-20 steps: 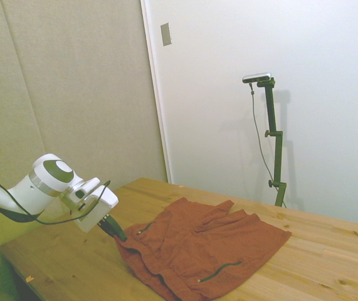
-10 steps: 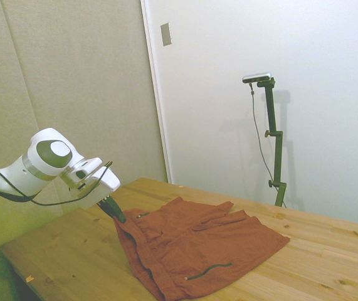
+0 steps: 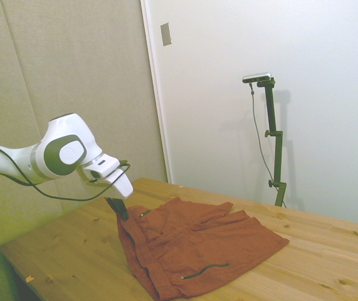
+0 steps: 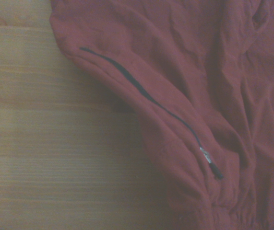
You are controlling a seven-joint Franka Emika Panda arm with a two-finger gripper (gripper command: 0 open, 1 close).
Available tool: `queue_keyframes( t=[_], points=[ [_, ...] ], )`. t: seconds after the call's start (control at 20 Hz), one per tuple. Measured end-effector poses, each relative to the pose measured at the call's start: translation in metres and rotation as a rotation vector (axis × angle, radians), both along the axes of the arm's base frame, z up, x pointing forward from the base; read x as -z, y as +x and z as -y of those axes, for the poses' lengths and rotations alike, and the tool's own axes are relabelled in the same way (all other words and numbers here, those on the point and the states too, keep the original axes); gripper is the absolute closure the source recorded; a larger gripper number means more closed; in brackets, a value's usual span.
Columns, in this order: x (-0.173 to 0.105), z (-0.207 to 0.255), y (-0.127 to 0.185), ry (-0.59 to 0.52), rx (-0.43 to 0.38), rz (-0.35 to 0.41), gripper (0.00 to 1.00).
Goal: Fold the shorts
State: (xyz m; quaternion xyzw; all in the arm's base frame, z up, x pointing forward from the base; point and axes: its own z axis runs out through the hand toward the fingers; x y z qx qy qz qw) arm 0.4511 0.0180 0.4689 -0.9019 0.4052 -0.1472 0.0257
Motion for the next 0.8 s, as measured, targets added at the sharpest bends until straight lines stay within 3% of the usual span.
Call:
queue_keyframes(
  t=[0.35, 0.8],
  points=[
    [-0.018, 0.091, -0.022, 0.093, 0.093, 0.024, 1.0],
    [0.061, 0.17, -0.062, 0.24, 0.189, -0.027, 1.0]
  ],
)
